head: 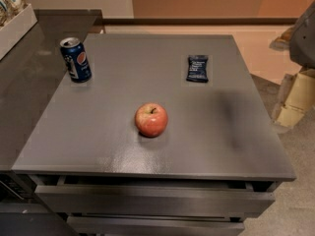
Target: Move rxbar blueberry near apple
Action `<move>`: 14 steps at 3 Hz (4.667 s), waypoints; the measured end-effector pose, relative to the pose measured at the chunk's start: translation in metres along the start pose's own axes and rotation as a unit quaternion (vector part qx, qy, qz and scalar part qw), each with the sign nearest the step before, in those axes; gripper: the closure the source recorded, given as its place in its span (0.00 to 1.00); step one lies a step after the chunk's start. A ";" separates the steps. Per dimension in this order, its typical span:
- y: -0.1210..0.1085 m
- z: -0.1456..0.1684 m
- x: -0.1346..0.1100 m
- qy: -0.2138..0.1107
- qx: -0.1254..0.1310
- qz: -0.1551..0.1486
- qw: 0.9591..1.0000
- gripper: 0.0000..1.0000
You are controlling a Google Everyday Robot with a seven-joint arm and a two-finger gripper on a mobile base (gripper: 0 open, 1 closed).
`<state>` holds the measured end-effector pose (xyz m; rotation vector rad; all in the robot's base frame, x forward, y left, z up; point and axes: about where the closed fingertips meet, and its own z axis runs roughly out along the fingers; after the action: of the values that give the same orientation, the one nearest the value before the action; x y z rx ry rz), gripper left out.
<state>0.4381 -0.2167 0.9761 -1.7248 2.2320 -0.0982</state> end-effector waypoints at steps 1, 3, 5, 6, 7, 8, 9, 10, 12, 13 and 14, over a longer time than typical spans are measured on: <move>0.000 0.000 0.000 0.000 0.000 0.000 1.000 0.00; -0.040 0.046 -0.019 0.030 0.019 0.077 0.996 0.00; -0.094 0.095 -0.040 0.055 0.071 0.203 0.975 0.00; -0.120 0.113 -0.055 0.054 0.072 0.277 0.956 0.00; -0.145 0.128 -0.070 0.047 0.071 0.351 0.932 0.00; -0.163 0.142 -0.082 0.039 0.076 0.415 0.906 0.00; -0.177 0.155 -0.091 0.031 0.092 0.477 0.873 0.00; -0.185 0.169 -0.098 0.027 0.105 0.520 0.847 0.00; -0.199 0.200 -0.092 0.035 0.105 0.590 0.800 0.00; -0.202 0.214 -0.089 0.041 0.096 0.606 0.788 0.00; -0.203 0.222 -0.088 0.044 0.088 0.613 0.784 0.15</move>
Offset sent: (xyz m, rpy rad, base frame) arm 0.0547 0.0079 -0.0329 -0.0137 0.0368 -0.2011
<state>0.7104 -0.1570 0.8340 0.0613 2.8099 -0.0721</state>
